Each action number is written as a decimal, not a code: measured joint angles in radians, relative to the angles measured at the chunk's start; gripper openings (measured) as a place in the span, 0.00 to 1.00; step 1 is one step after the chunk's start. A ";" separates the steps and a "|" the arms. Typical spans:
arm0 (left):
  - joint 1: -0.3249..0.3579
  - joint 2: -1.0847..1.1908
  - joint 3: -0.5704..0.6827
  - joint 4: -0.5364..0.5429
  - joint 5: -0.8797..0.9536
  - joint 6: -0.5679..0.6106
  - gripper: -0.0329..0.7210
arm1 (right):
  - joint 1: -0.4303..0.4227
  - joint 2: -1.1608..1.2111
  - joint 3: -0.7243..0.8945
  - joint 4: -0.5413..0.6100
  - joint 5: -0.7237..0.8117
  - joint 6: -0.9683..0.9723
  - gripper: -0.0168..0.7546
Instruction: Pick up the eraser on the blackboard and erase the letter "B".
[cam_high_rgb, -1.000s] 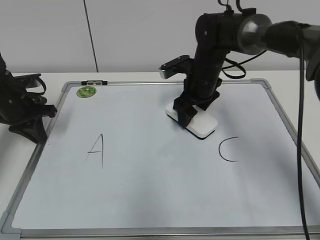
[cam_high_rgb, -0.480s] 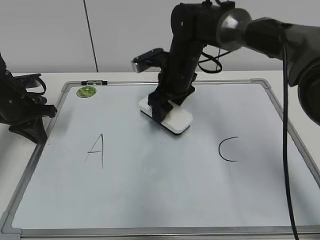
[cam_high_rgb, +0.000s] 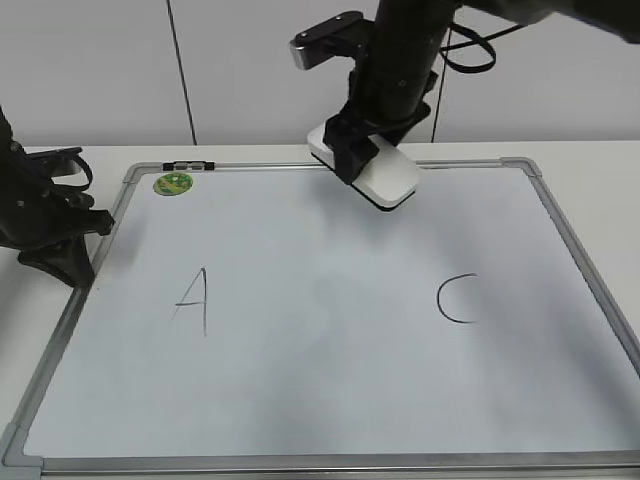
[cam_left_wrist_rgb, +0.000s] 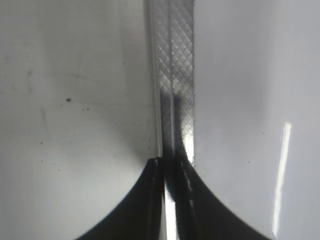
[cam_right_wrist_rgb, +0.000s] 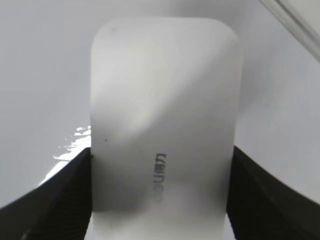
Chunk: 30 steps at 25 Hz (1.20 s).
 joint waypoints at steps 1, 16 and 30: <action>0.000 0.000 0.000 0.000 0.000 0.000 0.08 | -0.015 -0.029 0.044 0.000 0.000 0.007 0.72; 0.000 0.000 0.000 0.000 0.000 0.000 0.08 | -0.414 -0.242 0.574 0.060 -0.089 0.196 0.72; 0.000 0.000 0.000 -0.002 0.000 0.000 0.08 | -0.418 -0.198 0.688 0.028 -0.282 0.270 0.72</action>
